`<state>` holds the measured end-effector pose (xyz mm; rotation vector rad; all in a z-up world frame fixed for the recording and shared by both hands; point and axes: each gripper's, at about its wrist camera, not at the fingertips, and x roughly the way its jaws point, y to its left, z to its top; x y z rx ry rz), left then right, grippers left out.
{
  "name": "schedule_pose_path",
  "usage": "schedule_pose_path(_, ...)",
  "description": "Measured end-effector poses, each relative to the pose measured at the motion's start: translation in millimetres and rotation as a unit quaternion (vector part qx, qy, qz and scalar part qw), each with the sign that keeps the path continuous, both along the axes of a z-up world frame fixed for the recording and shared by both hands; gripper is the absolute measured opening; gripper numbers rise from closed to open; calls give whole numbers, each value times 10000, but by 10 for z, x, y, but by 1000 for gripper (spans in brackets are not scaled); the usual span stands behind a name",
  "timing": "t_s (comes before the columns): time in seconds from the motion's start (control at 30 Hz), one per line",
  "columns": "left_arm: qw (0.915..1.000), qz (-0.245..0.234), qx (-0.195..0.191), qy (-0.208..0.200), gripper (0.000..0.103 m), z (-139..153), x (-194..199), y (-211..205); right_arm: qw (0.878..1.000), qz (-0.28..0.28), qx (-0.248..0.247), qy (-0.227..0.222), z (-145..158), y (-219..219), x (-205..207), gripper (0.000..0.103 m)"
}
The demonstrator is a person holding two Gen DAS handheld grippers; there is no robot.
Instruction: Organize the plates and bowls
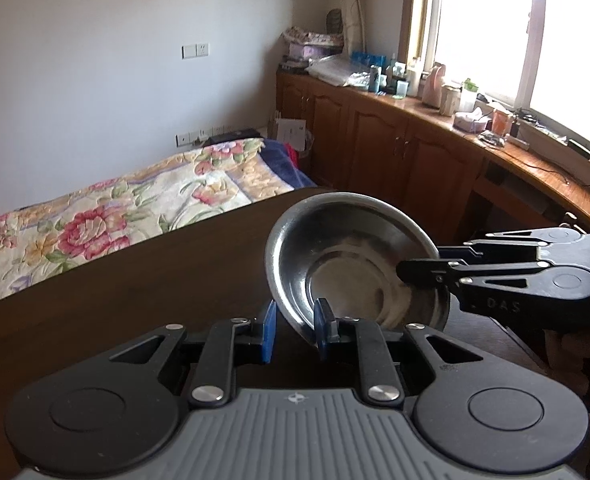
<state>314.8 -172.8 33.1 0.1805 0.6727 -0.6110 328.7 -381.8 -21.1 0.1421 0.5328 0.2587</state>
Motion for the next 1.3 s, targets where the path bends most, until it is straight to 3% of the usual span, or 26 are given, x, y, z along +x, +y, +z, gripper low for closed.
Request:
schedule_pose_path(0.63,9983,-82,-187,-539,51,365,-569,291,9985,-158,-125,-510,383,116,-453,21)
schedule_pose_path(1.03,9976,-8,-279,-628,51,351,-968,604,9973,-52,-143,-722,482,280,-772,21)
schedule_pose_path(1.1,9975,-163,-366,-577,34,355,-1034,629,9971,-19,-138,-751,486,311,-817,21)
schedule_pose_path(1.23,9972,-193,-378,-619,30,379,-1199,620,9971,170,-60,-735,512,395,-898,14)
schedule_pose_path(1.3,9971,-231,-366,-628,30,344,-1229,603,9960,136,-327,-825,530,506,-972,10)
